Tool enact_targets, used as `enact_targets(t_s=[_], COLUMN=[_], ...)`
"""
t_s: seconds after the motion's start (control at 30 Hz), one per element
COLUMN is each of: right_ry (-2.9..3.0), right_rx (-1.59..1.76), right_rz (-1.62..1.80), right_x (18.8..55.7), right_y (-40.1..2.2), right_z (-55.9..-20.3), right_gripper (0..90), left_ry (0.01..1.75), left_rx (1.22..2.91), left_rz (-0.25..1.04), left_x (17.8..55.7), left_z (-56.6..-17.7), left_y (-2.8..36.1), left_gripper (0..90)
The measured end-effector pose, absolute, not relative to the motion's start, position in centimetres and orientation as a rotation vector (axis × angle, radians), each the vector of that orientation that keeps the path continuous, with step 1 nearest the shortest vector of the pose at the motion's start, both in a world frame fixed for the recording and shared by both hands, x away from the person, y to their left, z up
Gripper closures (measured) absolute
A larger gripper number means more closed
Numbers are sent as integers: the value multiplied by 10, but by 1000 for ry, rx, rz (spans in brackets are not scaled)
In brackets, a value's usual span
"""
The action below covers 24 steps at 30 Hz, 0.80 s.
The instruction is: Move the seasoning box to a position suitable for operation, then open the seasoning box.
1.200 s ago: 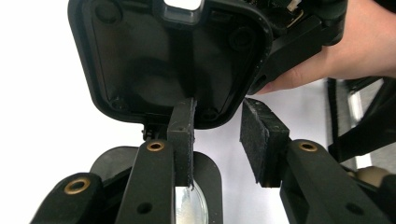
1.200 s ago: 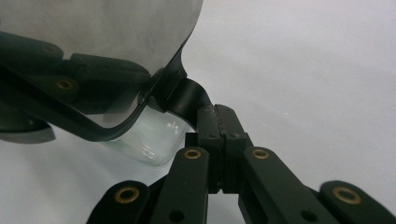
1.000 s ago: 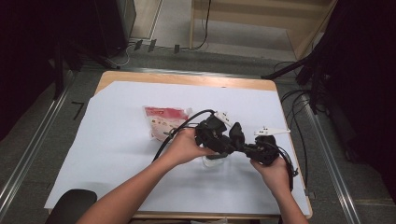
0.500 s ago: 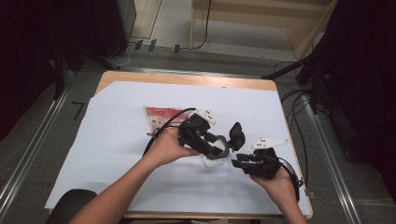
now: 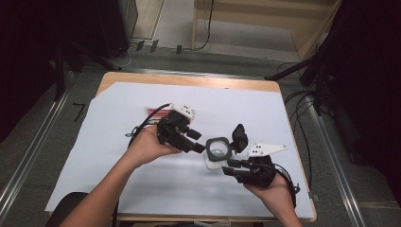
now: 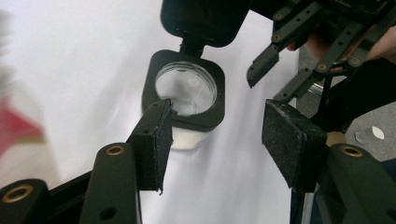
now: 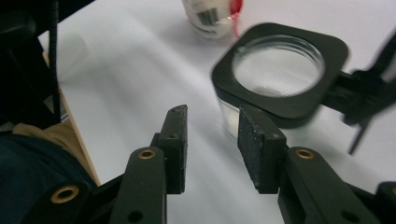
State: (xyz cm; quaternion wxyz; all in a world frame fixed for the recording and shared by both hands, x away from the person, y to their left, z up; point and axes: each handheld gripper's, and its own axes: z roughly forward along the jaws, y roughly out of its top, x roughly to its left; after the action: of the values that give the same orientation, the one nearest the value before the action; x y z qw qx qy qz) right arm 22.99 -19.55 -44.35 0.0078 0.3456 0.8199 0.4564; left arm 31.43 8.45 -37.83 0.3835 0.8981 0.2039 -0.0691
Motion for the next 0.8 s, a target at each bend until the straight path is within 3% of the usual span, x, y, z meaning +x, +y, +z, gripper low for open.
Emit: enact_targets(t_s=[0.2, 0.3, 0.8], right_ry=[2583, 2573, 2586], right_rx=[1004, 983, 988], right_rz=[1454, 1452, 1417], right_x=[227, 228, 247], right_y=[-174, -163, -132], right_z=[-439, -437, -428], right_gripper=[607, 537, 545], left_ry=[544, 542, 645], left_rx=[2286, 2285, 2250], left_rz=[-168, -159, -123], left_x=[312, 312, 317], left_z=[-371, -367, -369], left_y=[102, 114, 159], left_gripper=[441, 441, 445])
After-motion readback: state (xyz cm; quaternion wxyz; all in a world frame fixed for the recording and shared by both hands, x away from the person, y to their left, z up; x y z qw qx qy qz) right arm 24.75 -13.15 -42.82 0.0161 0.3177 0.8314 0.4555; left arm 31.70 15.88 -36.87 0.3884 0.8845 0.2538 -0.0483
